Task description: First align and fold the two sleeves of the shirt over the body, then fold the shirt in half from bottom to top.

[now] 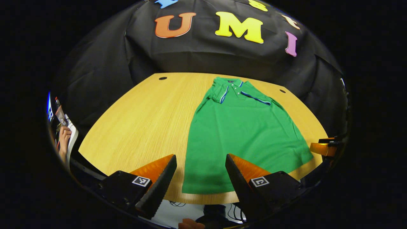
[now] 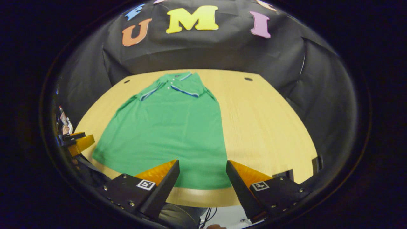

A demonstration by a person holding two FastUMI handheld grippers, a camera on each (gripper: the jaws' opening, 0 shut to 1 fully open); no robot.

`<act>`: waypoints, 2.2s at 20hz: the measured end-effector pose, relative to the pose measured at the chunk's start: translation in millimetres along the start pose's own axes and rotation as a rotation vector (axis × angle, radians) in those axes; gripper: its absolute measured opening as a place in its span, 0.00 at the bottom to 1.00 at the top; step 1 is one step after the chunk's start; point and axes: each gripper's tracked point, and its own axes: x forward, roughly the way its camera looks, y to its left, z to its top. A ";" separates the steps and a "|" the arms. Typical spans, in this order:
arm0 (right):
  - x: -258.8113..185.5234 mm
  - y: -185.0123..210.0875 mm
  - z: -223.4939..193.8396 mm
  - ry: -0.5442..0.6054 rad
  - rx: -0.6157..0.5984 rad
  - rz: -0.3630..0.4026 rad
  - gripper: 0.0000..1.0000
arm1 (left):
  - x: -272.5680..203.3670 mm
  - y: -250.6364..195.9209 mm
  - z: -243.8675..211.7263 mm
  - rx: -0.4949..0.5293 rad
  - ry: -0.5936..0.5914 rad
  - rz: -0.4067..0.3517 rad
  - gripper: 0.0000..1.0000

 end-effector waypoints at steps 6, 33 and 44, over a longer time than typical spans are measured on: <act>15.8 -11.5 -27.5 0.093 -0.028 -0.064 0.94 | 10.2 3.0 -39.3 -0.035 0.120 0.033 0.99; 31.2 24.3 2.9 0.150 0.163 0.091 0.01 | 23.7 -24.3 -1.2 -0.143 0.201 -0.106 0.03; 64.5 22.4 73.4 0.090 0.169 0.120 0.01 | 60.4 -21.5 57.2 -0.144 0.183 -0.092 0.03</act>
